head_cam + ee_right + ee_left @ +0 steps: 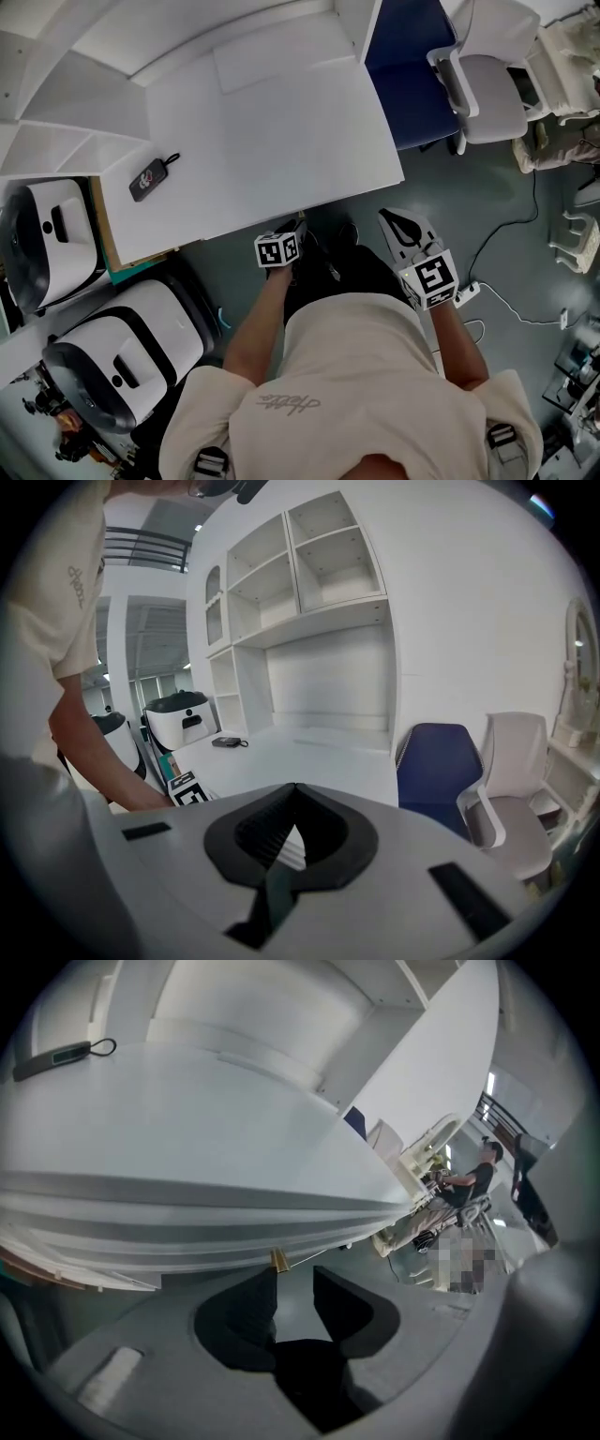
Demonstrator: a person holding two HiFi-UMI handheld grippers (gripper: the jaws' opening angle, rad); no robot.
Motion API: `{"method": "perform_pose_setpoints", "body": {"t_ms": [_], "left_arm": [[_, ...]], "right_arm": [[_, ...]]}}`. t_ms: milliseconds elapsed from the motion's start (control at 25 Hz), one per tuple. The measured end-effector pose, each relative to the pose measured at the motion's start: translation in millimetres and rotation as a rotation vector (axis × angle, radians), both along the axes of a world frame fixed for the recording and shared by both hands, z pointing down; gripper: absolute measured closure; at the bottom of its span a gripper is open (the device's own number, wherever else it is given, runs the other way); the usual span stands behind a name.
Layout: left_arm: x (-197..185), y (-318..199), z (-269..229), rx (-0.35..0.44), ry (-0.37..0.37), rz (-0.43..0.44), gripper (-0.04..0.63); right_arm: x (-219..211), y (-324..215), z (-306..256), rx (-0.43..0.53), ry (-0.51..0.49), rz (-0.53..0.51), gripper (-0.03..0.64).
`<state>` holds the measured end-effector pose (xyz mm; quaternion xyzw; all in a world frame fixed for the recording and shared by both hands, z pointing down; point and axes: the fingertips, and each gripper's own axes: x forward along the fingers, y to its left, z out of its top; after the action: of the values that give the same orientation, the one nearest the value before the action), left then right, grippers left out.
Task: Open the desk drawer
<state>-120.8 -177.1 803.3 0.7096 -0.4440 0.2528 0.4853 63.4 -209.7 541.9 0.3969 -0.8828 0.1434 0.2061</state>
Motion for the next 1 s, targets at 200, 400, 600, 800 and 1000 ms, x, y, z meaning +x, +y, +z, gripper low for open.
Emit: {"method": "perform_pose_setpoints", "body": {"t_ms": [200,400,600,800,1000], "left_arm": [[4.1,-9.7,22.8,-0.012,-0.044,-0.047,0.465],[7.4,-14.2,43.3,-0.049,-0.09,-0.078,0.465],[6.3,-16.6,50.4,-0.082,-0.112,-0.115,0.473],[10.9,-22.2,53.6,-0.121,-0.114,-0.143,0.497],[12.3,-25.6,56.7,-0.123,-0.102,-0.127,0.502]], "right_arm": [[17.0,1.7,18.3,-0.031,0.018,-0.02,0.615],[27.3,-4.9,28.4,-0.048,0.015,-0.04,0.615],[30.4,-10.1,31.2,-0.059,0.006,-0.062,0.615],[37.8,-10.9,39.4,-0.082,0.002,-0.074,0.615],[41.5,-13.0,44.9,-0.093,-0.008,-0.08,0.615]]}}
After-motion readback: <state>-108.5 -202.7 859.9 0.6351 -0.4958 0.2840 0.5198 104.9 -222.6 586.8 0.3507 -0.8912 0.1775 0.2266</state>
